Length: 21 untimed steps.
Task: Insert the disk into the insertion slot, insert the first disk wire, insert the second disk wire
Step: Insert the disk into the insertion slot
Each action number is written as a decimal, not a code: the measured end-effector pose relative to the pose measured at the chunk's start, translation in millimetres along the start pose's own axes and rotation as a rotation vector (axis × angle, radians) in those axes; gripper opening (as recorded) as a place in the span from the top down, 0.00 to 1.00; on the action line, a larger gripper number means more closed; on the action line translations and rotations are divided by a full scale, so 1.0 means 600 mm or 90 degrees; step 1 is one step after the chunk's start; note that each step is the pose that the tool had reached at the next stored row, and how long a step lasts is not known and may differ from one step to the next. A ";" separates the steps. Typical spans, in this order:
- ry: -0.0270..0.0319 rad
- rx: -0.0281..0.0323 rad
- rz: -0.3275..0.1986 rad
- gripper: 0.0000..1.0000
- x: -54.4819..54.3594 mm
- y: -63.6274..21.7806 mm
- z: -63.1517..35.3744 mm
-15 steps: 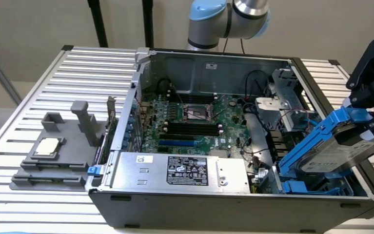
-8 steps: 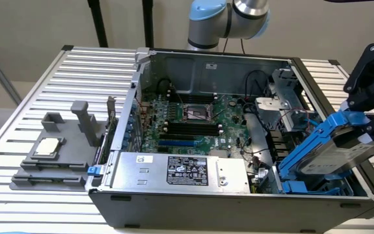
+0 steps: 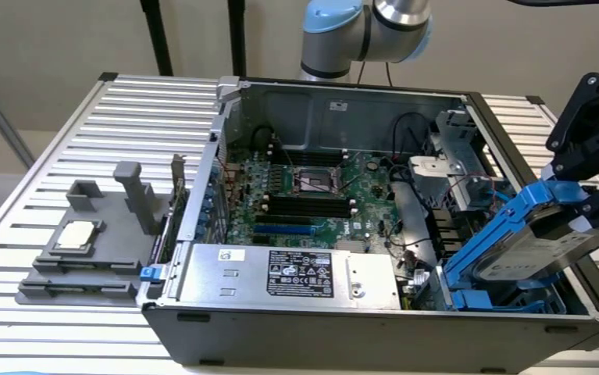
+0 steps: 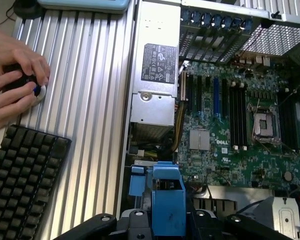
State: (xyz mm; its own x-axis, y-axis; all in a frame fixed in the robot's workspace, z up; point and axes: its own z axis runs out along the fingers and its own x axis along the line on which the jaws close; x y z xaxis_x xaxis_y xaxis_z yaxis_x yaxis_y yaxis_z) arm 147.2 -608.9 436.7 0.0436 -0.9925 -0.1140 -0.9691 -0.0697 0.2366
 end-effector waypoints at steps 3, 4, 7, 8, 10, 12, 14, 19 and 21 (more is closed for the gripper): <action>0.0007 0.0005 -0.002 0.68 0.000 0.000 0.001; 0.0012 0.0012 -0.003 0.68 -0.001 0.000 0.001; 0.0022 0.0038 -0.006 0.68 -0.001 0.000 0.002; 0.0023 0.0047 -0.006 0.68 -0.001 -0.001 0.003; 0.0028 0.0057 -0.008 0.68 -0.002 -0.001 0.004; 0.0028 0.0065 -0.008 0.68 -0.002 -0.001 0.005; 0.0031 0.0069 -0.009 0.68 -0.002 -0.001 0.006; 0.0032 0.0072 -0.009 0.68 -0.002 0.000 0.007; 0.0032 0.0072 -0.009 0.68 -0.002 0.000 0.008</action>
State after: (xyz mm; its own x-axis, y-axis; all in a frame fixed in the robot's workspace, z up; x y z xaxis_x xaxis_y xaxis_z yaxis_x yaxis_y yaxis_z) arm 146.2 -607.3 432.2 0.0589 -0.9919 -0.1126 -0.9710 -0.0831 0.2241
